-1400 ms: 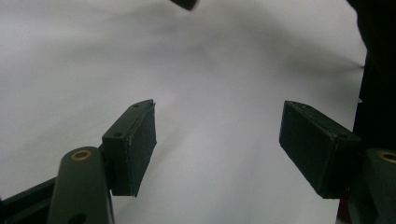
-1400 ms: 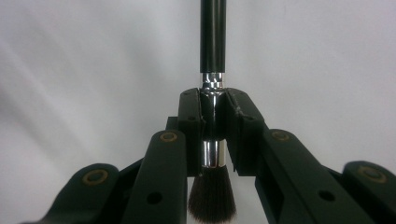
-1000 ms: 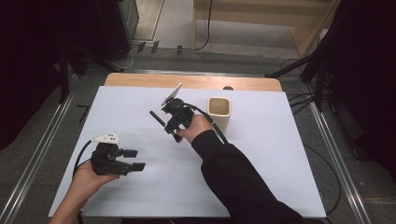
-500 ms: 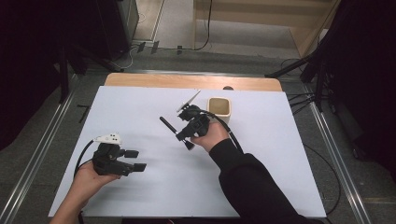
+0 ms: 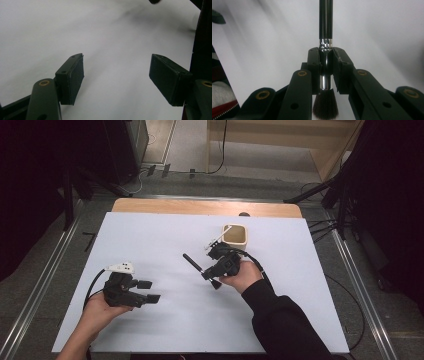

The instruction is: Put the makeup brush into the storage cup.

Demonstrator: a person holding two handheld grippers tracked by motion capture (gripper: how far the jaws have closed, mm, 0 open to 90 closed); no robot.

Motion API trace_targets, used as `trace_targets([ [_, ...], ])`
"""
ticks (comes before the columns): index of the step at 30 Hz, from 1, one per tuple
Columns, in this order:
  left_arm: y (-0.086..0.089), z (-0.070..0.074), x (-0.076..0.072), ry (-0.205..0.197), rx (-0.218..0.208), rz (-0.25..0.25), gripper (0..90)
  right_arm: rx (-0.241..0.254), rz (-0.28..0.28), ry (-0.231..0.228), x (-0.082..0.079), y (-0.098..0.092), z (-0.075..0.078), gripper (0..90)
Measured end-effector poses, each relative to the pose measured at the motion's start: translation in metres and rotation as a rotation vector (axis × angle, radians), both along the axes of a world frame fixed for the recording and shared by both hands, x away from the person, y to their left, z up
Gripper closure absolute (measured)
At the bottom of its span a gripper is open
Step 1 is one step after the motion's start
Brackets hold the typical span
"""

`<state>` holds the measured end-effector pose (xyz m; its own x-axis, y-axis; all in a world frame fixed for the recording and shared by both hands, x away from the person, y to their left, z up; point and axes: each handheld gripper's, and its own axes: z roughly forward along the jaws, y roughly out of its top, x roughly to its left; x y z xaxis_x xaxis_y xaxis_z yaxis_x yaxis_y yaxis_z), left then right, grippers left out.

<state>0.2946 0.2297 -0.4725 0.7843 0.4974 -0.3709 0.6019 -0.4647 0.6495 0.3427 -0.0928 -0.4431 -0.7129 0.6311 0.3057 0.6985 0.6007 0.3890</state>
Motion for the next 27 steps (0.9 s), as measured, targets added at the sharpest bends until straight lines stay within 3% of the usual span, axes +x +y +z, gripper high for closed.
trace_targets([
  [3,-0.004,0.001,0.002,-0.004,0.003,-0.012,28.8,0.004,0.009,-0.006,-0.004,-0.004,0.001,78.8],
  [5,-0.007,0.002,0.003,-0.004,-0.011,-0.022,29.2,0.014,0.016,-0.013,-0.008,-0.008,0.001,78.8],
  [7,-0.012,0.007,0.004,-0.007,-0.052,-0.038,29.4,0.012,0.022,-0.016,-0.01,-0.009,0.0,78.8],
  [11,-0.017,0.007,0.006,-0.011,-0.056,-0.05,29.7,0.007,0.029,-0.014,-0.013,-0.012,-0.004,78.8],
  [16,-0.024,0.007,0.008,0.001,-0.028,-0.069,30.3,0.0,0.071,-0.02,-0.018,-0.016,-0.009,78.8],
  [27,-0.03,0.013,0.005,-0.025,0.022,-0.106,30.8,-0.025,0.118,0.003,-0.02,-0.02,-0.01,78.8],
])
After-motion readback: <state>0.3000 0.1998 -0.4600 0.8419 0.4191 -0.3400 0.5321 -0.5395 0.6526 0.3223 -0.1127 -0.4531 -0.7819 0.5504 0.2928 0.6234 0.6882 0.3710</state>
